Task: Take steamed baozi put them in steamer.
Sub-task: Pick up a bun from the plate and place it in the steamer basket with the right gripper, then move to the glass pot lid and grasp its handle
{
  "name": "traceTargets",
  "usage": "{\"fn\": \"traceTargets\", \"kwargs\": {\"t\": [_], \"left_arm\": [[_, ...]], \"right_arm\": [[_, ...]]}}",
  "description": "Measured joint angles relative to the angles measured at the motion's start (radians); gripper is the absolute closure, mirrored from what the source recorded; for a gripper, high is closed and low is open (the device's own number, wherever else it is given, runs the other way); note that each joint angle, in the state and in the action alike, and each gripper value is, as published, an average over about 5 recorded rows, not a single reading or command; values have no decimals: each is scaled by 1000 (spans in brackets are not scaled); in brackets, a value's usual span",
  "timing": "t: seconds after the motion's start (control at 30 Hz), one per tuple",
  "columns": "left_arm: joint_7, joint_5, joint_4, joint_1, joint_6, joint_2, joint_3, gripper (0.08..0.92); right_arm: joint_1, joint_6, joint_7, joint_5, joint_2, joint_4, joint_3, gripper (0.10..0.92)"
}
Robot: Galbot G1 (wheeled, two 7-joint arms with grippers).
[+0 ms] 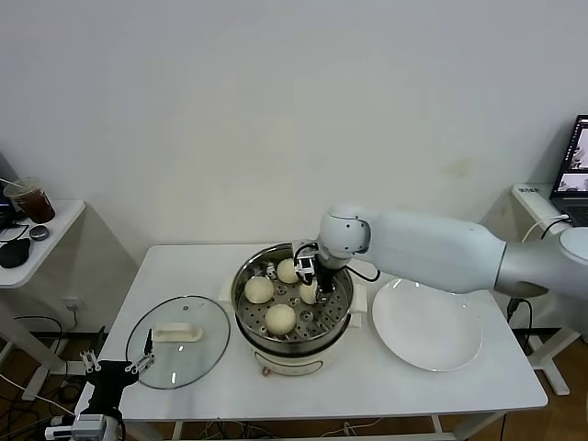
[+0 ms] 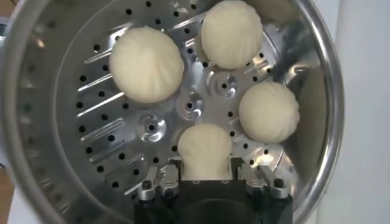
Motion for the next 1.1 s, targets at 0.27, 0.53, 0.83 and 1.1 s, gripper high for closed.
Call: {"fn": "traceTargets", "kwargs": {"t": [0.27,0.53,0.83,1.1], "left_arm": [[-1,1,-1,-1,-1,-3,2,177],[0,1,-4,2,-4,-4,5,177],[0,-2,0,6,-28,-12,5,177],[1,-1,0,11,-61,-28,20,177]], "right_arm": [[14,-24,12,42,-24,38,22,230],[37,-42,41,108,-123,150,84,203],[-139,2,254,200,-340,342,320,203],[-618,239,500,171,-435,462,801,203]]}}
